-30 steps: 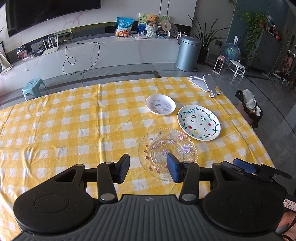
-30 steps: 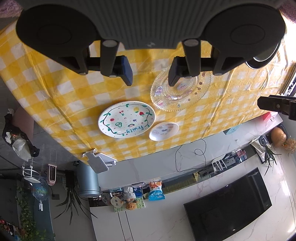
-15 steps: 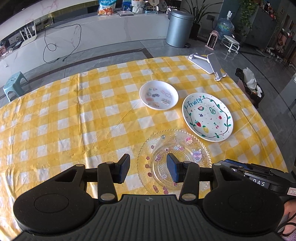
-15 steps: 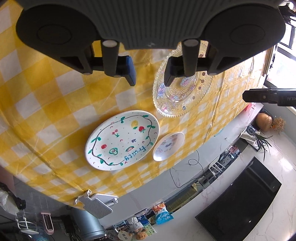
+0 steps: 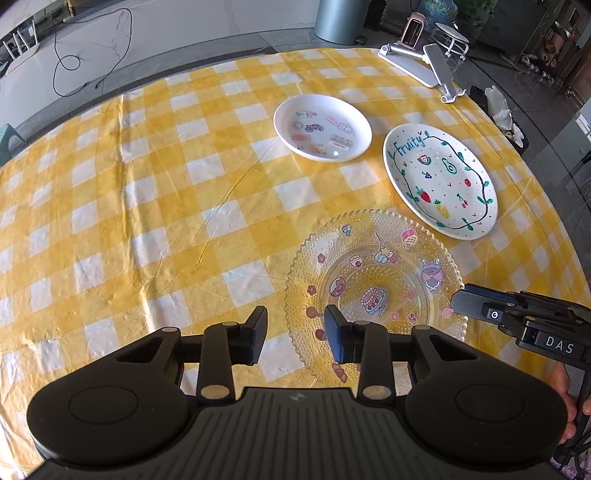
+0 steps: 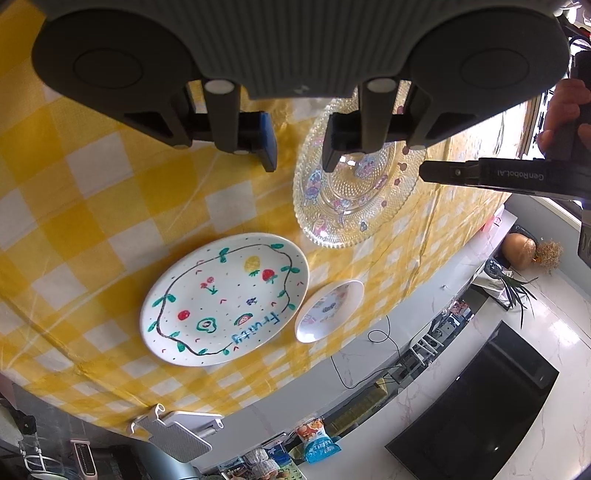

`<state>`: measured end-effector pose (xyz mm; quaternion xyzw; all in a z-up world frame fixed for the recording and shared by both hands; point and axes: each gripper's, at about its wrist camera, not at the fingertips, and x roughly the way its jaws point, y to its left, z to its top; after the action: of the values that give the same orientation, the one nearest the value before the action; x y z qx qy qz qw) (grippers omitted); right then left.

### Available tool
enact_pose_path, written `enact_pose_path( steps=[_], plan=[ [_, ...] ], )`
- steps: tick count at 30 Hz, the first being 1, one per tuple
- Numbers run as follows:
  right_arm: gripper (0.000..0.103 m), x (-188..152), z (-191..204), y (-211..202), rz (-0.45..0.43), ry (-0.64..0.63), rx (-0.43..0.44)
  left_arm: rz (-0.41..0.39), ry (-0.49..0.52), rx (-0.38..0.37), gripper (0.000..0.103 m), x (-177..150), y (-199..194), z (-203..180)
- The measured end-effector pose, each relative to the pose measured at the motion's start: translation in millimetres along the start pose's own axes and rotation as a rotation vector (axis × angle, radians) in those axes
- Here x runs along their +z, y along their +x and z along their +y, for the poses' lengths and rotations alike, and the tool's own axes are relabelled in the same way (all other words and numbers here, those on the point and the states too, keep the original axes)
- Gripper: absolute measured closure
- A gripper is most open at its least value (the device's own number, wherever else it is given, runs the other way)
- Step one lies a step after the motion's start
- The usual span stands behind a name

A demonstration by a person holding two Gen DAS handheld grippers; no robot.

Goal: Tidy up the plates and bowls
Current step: 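Move both tools to the rim of the clear glass plate, then close both tools on the glass plate rim and lift it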

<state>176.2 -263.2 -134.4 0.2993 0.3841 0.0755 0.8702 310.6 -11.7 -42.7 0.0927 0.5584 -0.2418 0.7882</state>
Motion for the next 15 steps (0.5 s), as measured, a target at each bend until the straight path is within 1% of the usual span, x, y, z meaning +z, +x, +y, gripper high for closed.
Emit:
enact_pose_path(
  steps=[2,4,6,9,11,12,15],
  plan=[
    [0.084,-0.4,0.4,2.1,0.005,0.0,0.001,0.002,-0.028,-0.02,0.065,0.5,4.7,4.5],
    [0.085,-0.9,2.3,3.7,0.0,-0.008,0.0,0.004,-0.053,-0.039,0.069,-0.6,7.7,9.0],
    [0.091,-1.7,4.0,5.3,-0.001,-0.024,-0.008,0.006,-0.063,-0.047,0.072,-1.4,9.6,11.4],
    [0.095,-2.3,5.8,5.9,-0.008,-0.036,-0.014,0.007,-0.071,-0.063,0.079,-2.2,12.0,13.9],
    [0.095,-2.6,6.0,6.1,-0.013,-0.039,-0.016,0.003,-0.081,-0.082,0.086,-2.7,11.8,16.0],
    [0.095,-2.9,6.5,6.3,-0.014,-0.044,-0.017,0.0,-0.085,-0.088,0.088,-3.0,11.5,17.0],
    [0.095,-2.8,7.2,6.3,-0.017,-0.054,-0.018,-0.001,-0.091,-0.087,0.089,-2.8,11.0,16.9]
  ],
)
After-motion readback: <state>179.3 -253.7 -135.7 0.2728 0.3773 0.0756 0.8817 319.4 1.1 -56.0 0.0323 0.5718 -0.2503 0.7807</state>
